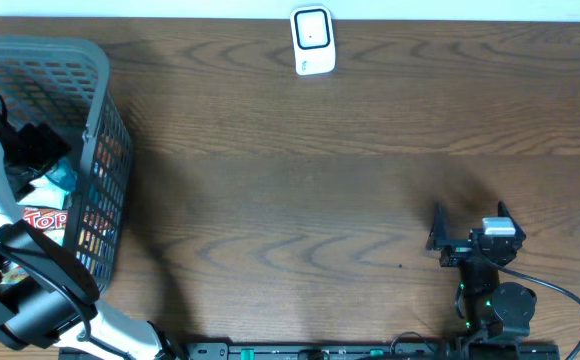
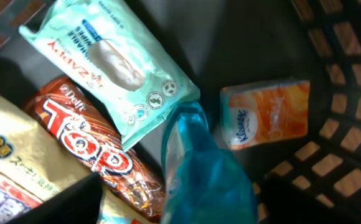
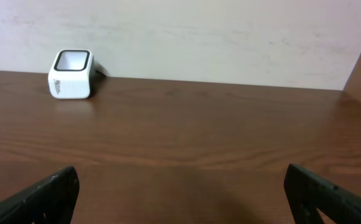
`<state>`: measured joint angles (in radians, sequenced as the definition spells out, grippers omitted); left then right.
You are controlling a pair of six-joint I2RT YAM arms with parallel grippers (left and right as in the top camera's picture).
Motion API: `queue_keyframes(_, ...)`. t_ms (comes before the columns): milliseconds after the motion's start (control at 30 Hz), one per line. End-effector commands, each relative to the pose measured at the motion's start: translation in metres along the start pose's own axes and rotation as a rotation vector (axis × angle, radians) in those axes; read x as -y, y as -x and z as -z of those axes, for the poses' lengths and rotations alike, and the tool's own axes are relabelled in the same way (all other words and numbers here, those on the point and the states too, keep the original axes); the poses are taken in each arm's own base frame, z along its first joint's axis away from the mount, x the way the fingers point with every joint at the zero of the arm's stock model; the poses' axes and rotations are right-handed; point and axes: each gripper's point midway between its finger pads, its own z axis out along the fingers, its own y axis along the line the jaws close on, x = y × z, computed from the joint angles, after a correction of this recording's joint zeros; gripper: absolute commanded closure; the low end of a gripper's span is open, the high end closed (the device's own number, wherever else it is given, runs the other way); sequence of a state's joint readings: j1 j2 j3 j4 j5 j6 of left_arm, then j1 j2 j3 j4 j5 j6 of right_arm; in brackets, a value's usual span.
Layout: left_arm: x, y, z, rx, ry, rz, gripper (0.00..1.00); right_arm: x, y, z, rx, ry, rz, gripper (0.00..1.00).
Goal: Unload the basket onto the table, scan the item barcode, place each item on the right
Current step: 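Reach the left gripper into the basket toward the blue bottle, then grasp the blue bottle with the left gripper and lift it out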
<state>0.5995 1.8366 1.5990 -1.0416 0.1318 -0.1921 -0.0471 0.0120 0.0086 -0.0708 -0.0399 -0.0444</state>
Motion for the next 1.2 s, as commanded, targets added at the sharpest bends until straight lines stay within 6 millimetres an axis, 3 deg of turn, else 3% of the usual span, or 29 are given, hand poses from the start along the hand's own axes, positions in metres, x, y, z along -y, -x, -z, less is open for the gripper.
queue_keyframes(0,-0.001,-0.002,-0.006,-0.024,0.011,-0.016,0.37,-0.001,-0.001,0.000,-0.002,0.002,-0.009,0.01)
queue_keyframes(200,-0.003,-0.008,-0.006,-0.047,0.016,-0.014,0.62,-0.001,-0.001,0.000,-0.002,0.001,-0.009,0.01)
queue_keyframes(367,-0.002,-0.006,0.001,-0.027,0.012,-0.015,0.70,-0.001,-0.001,0.000,-0.002,0.002,-0.009,0.01)
queue_keyframes(500,0.002,0.003,0.024,0.043,-0.006,-0.019,0.71,-0.001,-0.001,0.000,-0.002,0.002,-0.009,0.01)
queue_keyframes(767,0.014,0.022,0.109,0.283,-0.070,-0.017,0.71,-0.001,-0.001,0.000,-0.002,0.002,-0.009,0.01)
queue_keyframes(1000,0.020,0.016,0.192,0.515,-0.185,0.128,0.71,-0.001,-0.001,0.000,-0.002,0.002,-0.009,0.01)
queue_keyframes(1167,0.046,-0.001,0.260,0.642,-0.441,0.204,0.71,-0.001,-0.001,0.000,-0.002,0.002,-0.009,0.01)
